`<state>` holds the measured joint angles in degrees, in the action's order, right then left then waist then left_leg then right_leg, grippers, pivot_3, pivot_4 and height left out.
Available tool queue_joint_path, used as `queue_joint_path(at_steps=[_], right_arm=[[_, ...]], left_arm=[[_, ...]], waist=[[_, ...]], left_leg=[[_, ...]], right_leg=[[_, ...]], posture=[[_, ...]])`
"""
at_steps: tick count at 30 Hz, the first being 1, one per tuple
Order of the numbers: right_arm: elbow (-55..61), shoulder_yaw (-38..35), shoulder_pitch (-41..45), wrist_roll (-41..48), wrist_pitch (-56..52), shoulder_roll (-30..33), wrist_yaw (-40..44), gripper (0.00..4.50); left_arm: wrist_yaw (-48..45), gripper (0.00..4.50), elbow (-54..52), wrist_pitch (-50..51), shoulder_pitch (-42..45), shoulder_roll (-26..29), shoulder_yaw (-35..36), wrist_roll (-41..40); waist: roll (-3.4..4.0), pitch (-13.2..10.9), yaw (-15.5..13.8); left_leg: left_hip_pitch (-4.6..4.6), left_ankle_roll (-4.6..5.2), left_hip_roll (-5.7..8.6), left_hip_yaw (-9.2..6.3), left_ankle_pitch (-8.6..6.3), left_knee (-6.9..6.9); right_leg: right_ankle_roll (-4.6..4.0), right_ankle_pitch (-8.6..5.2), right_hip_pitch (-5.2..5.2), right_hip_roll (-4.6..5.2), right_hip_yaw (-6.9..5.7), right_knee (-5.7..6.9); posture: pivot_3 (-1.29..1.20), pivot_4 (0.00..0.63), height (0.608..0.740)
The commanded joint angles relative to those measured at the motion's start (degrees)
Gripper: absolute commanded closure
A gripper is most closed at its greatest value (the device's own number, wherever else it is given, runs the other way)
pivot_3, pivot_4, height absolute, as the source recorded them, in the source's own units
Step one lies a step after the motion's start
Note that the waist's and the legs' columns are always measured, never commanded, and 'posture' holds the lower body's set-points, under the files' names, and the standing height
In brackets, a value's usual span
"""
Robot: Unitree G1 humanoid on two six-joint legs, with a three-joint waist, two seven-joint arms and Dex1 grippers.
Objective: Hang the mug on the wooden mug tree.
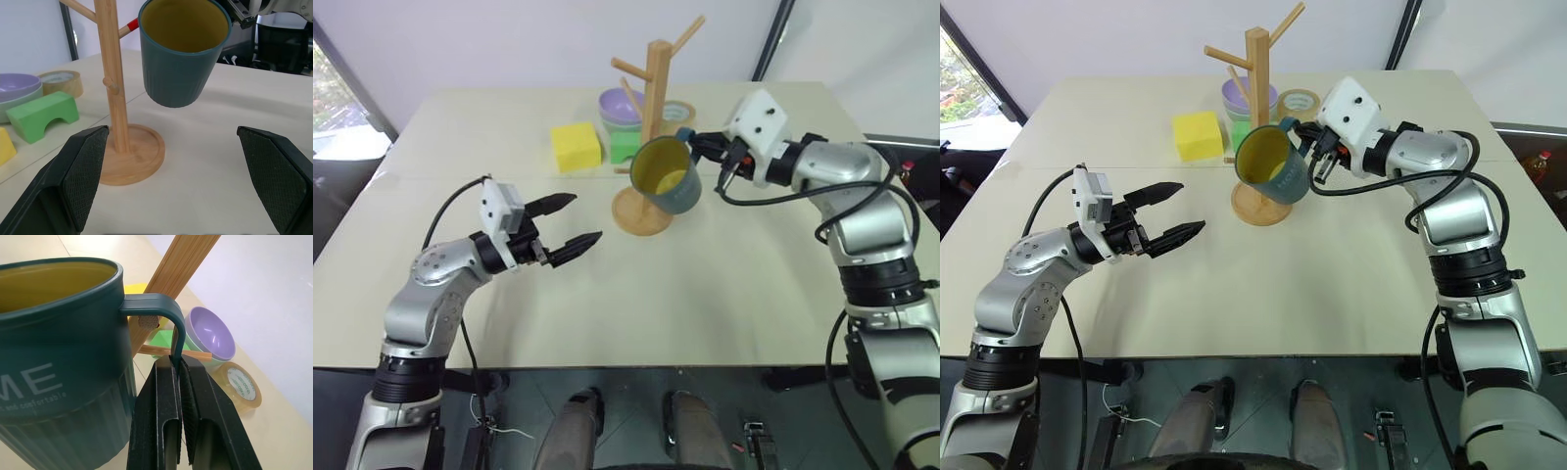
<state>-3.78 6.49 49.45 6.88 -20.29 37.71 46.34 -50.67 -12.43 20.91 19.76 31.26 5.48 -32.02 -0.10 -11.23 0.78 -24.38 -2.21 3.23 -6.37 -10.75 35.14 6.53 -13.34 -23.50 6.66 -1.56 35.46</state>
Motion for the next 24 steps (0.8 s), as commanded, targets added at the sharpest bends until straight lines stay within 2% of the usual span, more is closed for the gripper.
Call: queue_joint_path(at_steps=[1,11,15,19,24], right_arm=[[-0.8,-0.3,2.2,-1.3,1.4,-0.4,-0.2,4.45],[-1.8,-0.4,2.6,-2.3,2.3,-1.7,0.3,4.45],[-1.9,-0.7,2.6,-2.3,2.3,-2.0,0.4,3.07],[-1.9,-1.2,2.4,-3.2,3.1,-1.4,-0.6,1.04],[-1.2,-6.3,-0.2,-1.6,4.1,1.8,-1.0,1.04]], left_arm=[[0.3,0.0,-2.2,-0.4,-0.1,0.2,1.7,-1.3],[0.8,0.0,-2.5,-0.4,0.3,0.3,2.3,-2.6],[0.8,0.0,-2.3,-0.5,0.4,0.3,2.3,-2.5],[0.9,0.0,-2.4,-0.5,0.4,0.3,2.2,-2.4],[1.6,0.0,-2.7,-0.4,0.1,0.4,2.6,-2.3]], waist=[[0.0,0.0,0.0],[0.0,0.0,0.0],[0.0,0.0,0.0],[0.0,0.0,0.0],[0.0,0.0,-0.1]], left_leg=[[0.0,0.0,0.0,0.0,0.0,0.0],[0.01,0.0,0.01,0.0,0.0,0.0],[0.01,0.0,0.01,-0.01,0.0,0.01],[0.01,-0.01,0.01,0.0,0.0,0.0],[0.01,-0.01,0.01,0.0,0.0,0.0]], right_leg=[[-0.01,0.0,0.0,0.0,0.0,0.0],[0.05,0.03,0.0,0.0,0.0,0.01],[0.05,0.03,0.0,-0.01,0.0,0.03],[0.06,0.03,0.0,-0.01,0.0,0.03],[0.06,0.04,-0.02,-0.01,0.01,0.05]], posture=[[0.0,0.15,0.74],[0.0,0.15,0.74],[0.0,0.15,0.74],[0.0,0.15,0.74],[0.0,0.15,0.74]])
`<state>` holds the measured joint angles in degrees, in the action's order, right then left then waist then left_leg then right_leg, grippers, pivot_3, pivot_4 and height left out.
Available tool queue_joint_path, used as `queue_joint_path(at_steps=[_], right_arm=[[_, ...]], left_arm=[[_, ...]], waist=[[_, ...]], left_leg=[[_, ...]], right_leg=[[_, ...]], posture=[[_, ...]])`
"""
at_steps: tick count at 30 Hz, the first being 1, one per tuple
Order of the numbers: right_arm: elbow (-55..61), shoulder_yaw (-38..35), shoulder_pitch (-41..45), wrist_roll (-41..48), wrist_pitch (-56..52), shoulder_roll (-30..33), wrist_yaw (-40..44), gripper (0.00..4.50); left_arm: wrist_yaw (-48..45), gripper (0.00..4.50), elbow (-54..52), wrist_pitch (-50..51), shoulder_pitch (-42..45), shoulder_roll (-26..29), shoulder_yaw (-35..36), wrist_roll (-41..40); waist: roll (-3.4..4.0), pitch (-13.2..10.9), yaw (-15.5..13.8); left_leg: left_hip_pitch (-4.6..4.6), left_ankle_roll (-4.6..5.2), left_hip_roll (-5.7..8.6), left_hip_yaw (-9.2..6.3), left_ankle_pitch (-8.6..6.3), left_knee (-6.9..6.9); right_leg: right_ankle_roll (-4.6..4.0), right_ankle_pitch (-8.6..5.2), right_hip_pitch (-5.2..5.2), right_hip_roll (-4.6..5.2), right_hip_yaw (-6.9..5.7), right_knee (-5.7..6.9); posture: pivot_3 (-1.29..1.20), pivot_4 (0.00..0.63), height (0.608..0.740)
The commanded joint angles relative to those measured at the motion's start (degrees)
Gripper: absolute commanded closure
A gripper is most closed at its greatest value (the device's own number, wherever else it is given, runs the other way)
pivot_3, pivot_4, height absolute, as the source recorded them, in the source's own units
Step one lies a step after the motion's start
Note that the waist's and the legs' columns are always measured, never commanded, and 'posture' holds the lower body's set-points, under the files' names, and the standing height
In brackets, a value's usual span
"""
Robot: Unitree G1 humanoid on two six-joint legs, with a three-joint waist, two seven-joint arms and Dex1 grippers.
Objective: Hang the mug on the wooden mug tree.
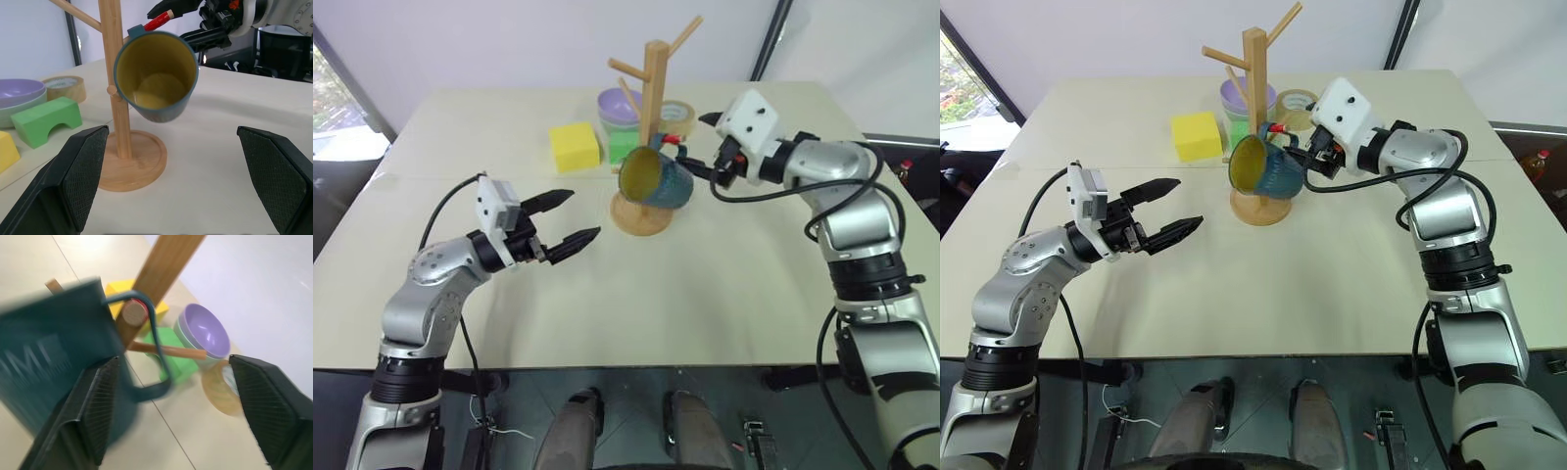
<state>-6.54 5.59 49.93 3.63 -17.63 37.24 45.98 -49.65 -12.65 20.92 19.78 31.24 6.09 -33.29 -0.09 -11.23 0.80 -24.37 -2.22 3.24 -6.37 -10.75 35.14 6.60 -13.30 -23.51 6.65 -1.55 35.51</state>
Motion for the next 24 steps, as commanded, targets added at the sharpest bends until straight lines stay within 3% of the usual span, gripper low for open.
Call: queue_joint_path(at_steps=[1,7,11,16,24], right_arm=[[2.0,-6.8,-1.6,2.6,1.5,2.8,-0.5,1.04],[5.7,-16.6,-10.2,8.7,0.6,2.8,-2.8,1.04],[8.3,-22.6,-21.0,15.6,0.7,-3.9,-5.9,1.04],[8.3,-21.8,-29.9,16.5,3.3,-10.0,-7.9,1.04],[3.9,-19.2,-32.5,16.0,7.3,-14.9,-8.6,1.04]], left_arm=[[0.7,0.0,-2.4,-0.4,-0.1,0.4,2.1,-1.0],[5.1,0.0,-0.4,-1.1,-2.1,-1.2,4.9,-0.4],[11.7,0.0,4.7,-4.1,-5.6,-3.7,7.4,3.9],[16.4,0.0,9.6,-7.4,-10.3,-6.5,9.9,6.3],[20.2,0.0,10.6,-11.2,-15.4,-7.9,11.5,8.7]], waist=[[0.0,0.0,-0.3],[0.0,0.0,0.0],[-0.03,0.0,0.0],[-0.02,0.0,0.0],[-0.03,0.0,-0.2]], left_leg=[[0.0,0.0,0.0,-0.01,0.0,0.0],[0.0,0.0,0.0,0.01,0.0,0.0],[0.22,0.0,-0.08,0.01,0.0,-0.04],[0.3,0.0,-0.07,0.05,0.0,0.02],[0.41,-0.02,-0.11,0.05,-0.01,0.04]], right_leg=[[0.0,0.0,0.01,0.0,0.0,-0.01],[0.0,0.0,0.04,0.01,0.02,-0.05],[0.0,0.0,0.16,-0.07,0.03,0.04],[-0.14,-0.08,0.18,-0.06,0.12,0.17],[-0.24,-0.06,0.19,-0.06,0.19,0.28]], posture=[[0.0,0.15,0.74],[0.0,0.15,0.74],[0.0,0.15,0.74],[0.0,0.15,0.74],[0.0,0.15,0.74]])
